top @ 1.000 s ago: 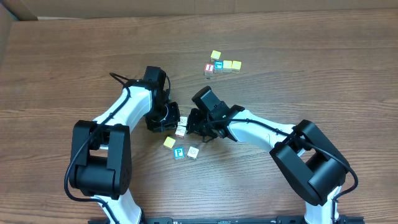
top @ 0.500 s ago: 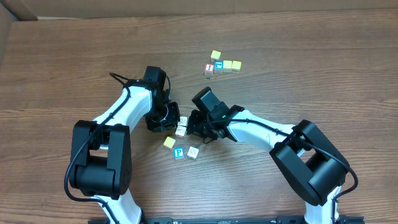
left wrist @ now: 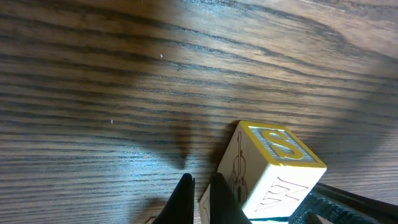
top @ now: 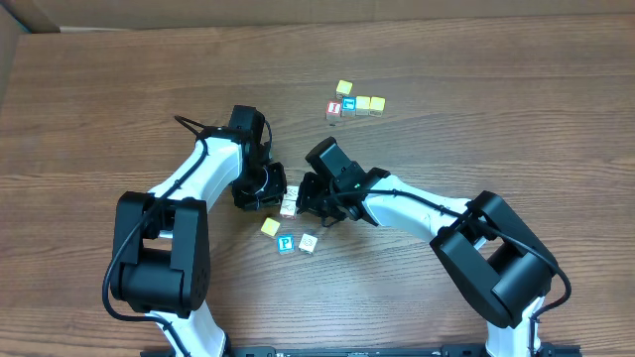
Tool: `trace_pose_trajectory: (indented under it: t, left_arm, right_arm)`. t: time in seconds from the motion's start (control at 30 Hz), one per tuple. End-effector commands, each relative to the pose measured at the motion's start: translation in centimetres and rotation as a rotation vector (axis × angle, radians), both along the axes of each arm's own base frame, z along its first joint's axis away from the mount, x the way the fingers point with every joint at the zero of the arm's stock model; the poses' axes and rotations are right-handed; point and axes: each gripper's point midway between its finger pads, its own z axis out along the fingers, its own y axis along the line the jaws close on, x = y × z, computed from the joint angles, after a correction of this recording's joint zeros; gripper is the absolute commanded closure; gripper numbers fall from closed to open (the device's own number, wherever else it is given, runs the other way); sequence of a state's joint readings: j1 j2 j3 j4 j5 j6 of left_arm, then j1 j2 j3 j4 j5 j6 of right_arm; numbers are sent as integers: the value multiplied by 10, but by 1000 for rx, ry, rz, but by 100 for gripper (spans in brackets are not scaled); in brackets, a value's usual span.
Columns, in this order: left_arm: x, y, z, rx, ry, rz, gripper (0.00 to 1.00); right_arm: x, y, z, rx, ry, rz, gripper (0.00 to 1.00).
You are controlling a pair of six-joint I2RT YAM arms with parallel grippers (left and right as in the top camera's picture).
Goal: Flip 5 blocks
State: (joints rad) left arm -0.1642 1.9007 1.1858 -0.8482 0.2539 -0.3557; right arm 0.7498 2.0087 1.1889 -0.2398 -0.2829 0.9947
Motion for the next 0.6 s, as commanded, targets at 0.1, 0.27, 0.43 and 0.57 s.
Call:
trace_pose_trajectory:
  t: [0.1, 0.27, 0.43, 0.57]
  left_arm:
    - [-2, -7, 0, -28, 3, -20, 96]
    - [1, -9, 1, -35, -7, -21, 96]
    - [2, -7, 0, -23, -17, -28, 96]
    - [4, -6, 0, -17, -25, -27, 96]
  right_arm:
    - [1, 4, 0, 9, -15, 0, 96]
    - [1, 2, -2, -4, -15, -2, 96]
    - [1, 0, -3, -15, -17, -2, 96]
    - [6, -4, -5, -40, -43, -22, 96]
